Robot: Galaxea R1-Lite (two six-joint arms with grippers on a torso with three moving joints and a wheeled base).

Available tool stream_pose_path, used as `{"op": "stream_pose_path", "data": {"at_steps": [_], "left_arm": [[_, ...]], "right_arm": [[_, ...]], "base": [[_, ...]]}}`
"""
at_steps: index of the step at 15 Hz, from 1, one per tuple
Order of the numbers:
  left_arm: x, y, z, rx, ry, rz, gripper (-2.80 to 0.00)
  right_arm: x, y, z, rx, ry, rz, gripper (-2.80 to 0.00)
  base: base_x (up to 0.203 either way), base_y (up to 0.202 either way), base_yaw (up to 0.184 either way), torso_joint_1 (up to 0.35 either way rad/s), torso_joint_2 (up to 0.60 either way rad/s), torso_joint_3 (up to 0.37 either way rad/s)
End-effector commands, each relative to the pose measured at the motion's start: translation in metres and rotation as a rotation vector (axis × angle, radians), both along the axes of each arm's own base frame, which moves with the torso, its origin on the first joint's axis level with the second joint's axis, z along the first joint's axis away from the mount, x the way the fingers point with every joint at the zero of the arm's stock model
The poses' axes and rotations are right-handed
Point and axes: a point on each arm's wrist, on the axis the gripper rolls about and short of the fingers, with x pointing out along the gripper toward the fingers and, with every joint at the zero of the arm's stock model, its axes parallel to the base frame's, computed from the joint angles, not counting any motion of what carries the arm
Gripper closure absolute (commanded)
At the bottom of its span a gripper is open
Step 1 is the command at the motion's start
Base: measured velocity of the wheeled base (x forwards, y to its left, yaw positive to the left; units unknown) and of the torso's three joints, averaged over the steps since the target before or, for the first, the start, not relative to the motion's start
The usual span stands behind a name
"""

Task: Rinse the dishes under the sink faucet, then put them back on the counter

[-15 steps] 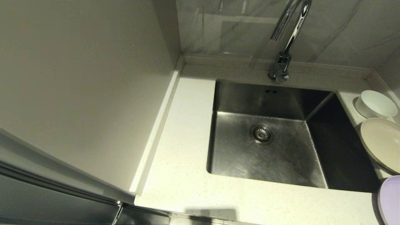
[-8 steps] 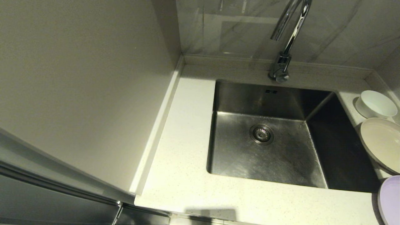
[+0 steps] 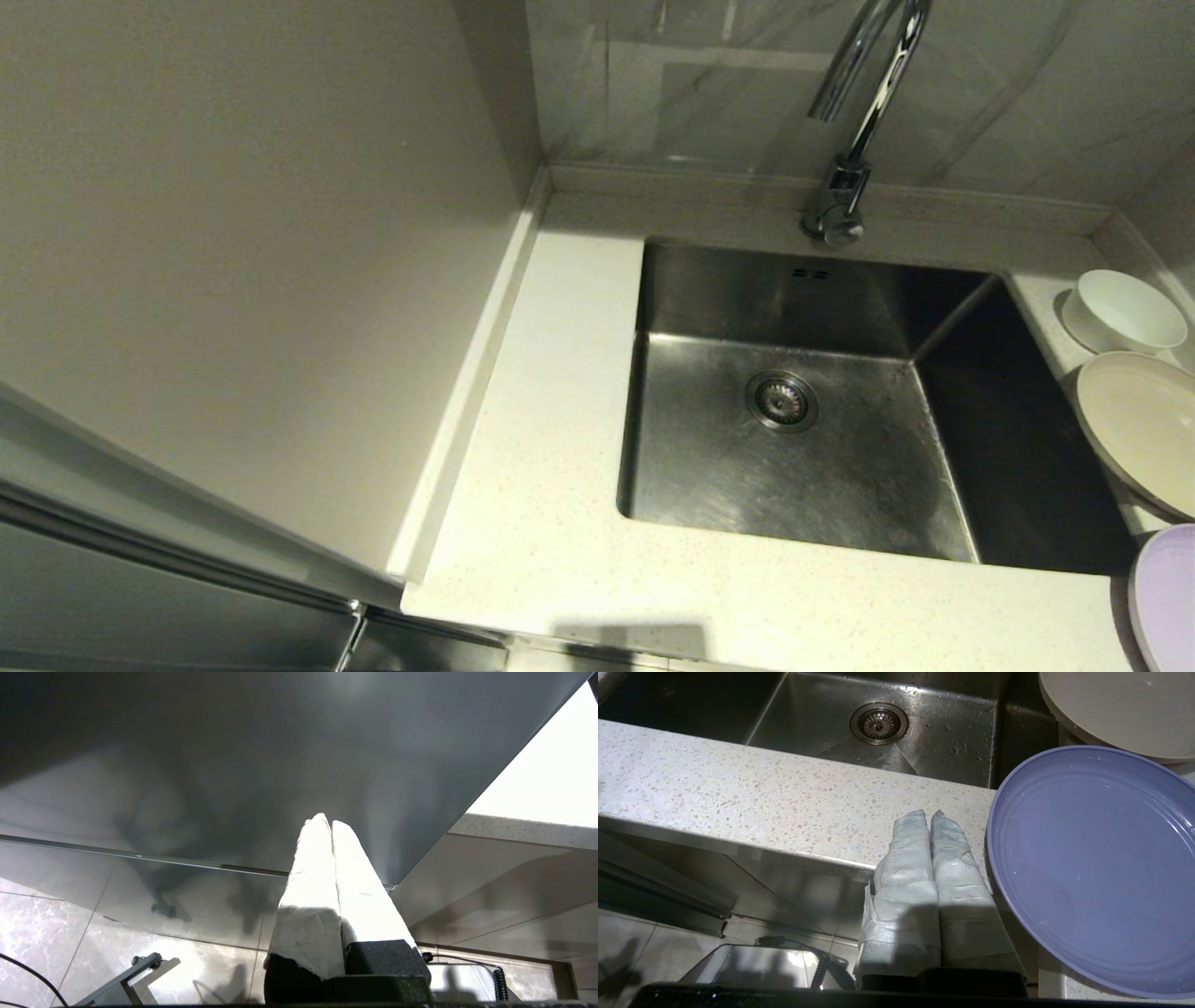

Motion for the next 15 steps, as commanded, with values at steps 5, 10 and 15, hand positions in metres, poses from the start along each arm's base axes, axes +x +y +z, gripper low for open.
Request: {"op": "stream_pose_path", "data": {"at_steps": [5, 10, 15], "left_arm": [[-0.0002, 0.0000, 0.0000, -0.002, -0.004, 0.001, 0.00], [-0.0002, 0.0000, 0.0000, 0.000, -0.004, 0.001, 0.00], [-0.0002, 0.0000, 0.0000, -0.001, -0.004, 0.001, 0.00]], "right_arm": [[0.0002, 0.0000, 0.0000, 0.000, 0.001, 0.001, 0.00], [0.0002, 0.0000, 0.0000, 0.000, 0.001, 0.001, 0.00], [0.0000, 0.0000, 0.0004, 0.000, 0.000, 0.000, 0.00]], "base": [[0.000, 0.000, 0.000, 0.000, 0.00, 0.000], [0.000, 0.000, 0.000, 0.000, 0.00, 0.000], [0.000, 0.000, 0.000, 0.000, 0.00, 0.000]]}}
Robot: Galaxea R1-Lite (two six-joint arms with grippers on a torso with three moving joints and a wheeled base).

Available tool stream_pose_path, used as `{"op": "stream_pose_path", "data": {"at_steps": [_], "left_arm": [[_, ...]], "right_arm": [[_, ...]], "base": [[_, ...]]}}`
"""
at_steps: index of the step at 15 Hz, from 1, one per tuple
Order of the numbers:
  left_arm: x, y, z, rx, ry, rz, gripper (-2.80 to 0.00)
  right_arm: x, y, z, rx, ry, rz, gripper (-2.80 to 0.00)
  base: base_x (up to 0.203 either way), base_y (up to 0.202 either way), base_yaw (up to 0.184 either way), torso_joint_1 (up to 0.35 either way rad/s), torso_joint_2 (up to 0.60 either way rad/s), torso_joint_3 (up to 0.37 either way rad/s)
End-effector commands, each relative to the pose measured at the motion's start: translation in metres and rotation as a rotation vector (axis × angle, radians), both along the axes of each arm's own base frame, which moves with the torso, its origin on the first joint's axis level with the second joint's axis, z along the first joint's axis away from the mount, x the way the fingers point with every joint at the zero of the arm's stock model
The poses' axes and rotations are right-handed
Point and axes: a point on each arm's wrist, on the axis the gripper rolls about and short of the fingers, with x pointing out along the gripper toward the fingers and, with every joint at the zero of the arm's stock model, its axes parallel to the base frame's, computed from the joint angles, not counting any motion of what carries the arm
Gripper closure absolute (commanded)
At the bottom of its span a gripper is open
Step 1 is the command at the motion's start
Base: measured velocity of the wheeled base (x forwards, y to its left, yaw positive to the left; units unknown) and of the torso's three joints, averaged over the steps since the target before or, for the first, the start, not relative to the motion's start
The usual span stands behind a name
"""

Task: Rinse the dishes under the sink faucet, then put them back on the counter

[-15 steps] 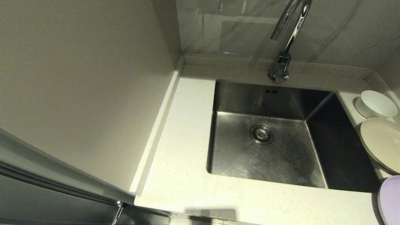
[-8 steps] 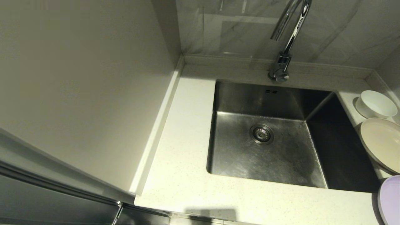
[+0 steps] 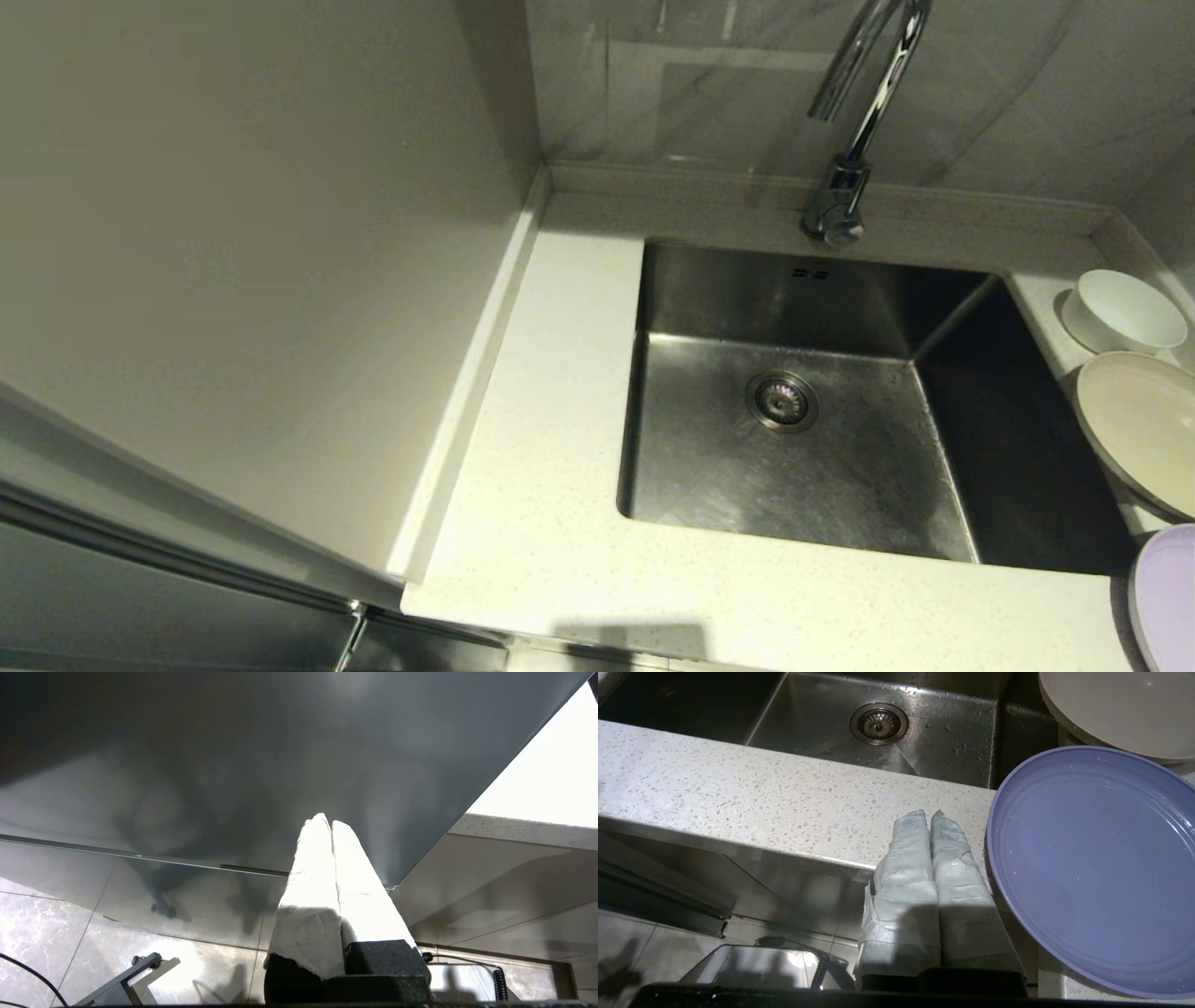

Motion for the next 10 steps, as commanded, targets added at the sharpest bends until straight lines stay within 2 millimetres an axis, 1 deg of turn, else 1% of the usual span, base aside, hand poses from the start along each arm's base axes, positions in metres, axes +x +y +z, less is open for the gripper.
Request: {"op": "stream_pose_path", "data": {"at_steps": [1, 10], "left_arm": [[-0.0002, 0.0000, 0.0000, -0.001, -0.004, 0.000, 0.00], [-0.0002, 0.0000, 0.0000, -0.001, -0.004, 0.000, 0.00]], "right_arm": [[0.0000, 0.0000, 0.0003, 0.005, 0.001, 0.000, 0.00], [0.0001, 0.0000, 0.0000, 0.023, 0.001, -0.001, 0.00]], "base": [[0.000, 0.000, 0.000, 0.000, 0.00, 0.000], [0.000, 0.000, 0.000, 0.000, 0.00, 0.000]]}}
